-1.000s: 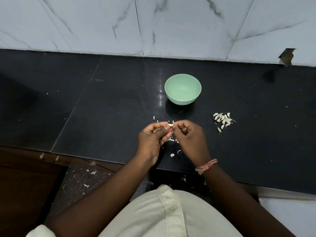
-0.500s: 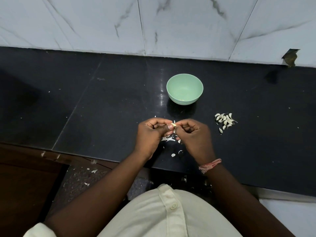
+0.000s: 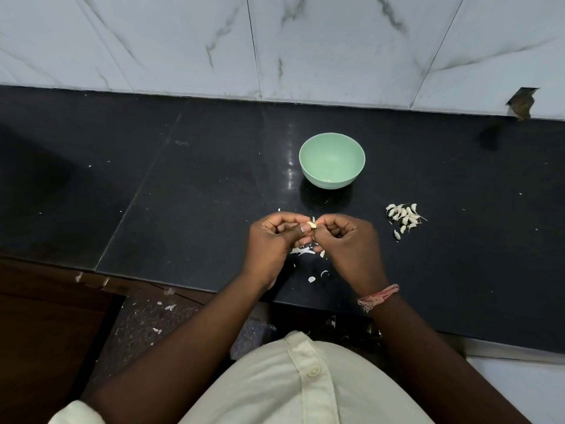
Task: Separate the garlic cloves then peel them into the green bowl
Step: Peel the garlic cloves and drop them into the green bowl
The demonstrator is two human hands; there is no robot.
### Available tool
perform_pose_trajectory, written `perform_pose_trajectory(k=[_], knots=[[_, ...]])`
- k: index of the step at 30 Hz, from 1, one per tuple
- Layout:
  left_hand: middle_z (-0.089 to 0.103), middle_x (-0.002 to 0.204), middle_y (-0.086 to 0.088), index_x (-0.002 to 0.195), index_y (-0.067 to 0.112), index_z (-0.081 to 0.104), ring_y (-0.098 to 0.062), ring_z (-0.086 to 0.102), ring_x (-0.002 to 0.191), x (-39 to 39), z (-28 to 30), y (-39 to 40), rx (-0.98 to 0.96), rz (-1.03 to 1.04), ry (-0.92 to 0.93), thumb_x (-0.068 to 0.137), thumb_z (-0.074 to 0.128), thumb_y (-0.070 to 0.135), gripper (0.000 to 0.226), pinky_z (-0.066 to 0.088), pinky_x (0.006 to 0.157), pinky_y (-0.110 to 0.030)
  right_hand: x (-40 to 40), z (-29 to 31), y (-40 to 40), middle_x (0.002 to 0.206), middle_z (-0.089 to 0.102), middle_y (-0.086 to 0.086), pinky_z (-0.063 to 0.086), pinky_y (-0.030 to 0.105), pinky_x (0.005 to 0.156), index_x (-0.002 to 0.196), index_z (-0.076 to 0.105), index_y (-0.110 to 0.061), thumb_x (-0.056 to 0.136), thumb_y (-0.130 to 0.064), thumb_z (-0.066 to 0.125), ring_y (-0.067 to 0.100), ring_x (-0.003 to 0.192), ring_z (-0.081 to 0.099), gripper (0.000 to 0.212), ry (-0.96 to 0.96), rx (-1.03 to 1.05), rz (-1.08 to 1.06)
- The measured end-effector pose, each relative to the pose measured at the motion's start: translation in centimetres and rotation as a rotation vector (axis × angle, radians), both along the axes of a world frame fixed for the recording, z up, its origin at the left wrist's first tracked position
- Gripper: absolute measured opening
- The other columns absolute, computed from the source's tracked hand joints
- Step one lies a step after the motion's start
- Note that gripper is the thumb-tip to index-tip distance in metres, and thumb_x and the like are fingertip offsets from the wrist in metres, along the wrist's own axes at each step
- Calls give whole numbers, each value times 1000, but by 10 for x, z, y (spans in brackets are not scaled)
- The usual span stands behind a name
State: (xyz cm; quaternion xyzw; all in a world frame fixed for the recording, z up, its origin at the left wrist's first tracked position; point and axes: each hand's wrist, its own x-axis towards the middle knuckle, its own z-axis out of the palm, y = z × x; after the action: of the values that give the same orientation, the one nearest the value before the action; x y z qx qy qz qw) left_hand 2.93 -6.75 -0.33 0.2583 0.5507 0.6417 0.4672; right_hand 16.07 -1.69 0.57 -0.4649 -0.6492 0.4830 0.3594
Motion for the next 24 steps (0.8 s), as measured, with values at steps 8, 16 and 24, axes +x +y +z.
perform_pose_trajectory(k=[8,16,24], knots=[[65,104,-8,105,7,77,-6,61,79,1,-7,-1,53,55,301,83,75,-7,26,51,76,-20,-1,3,-1,63,68,1,57,23,58,78,76,-6,87,4,65,21,63,69,17,94,-99,-27],[78,94,2,102,10,79,-15,73,90,1,-9,-3,39,-14,451,91,68,0,18,55,80,-23,0,10,-2,73,73,17,57,23,55,83,76,1,89,8,62,26,68,75,17,188,-177,-3],[76,96,-19,104,-2,72,-27,74,85,4,-7,-2,23,-14,4,94,63,-4,14,62,74,-34,-1,3,1,68,73,12,63,29,63,85,71,1,91,11,57,20,62,71,19,303,-335,-10]])
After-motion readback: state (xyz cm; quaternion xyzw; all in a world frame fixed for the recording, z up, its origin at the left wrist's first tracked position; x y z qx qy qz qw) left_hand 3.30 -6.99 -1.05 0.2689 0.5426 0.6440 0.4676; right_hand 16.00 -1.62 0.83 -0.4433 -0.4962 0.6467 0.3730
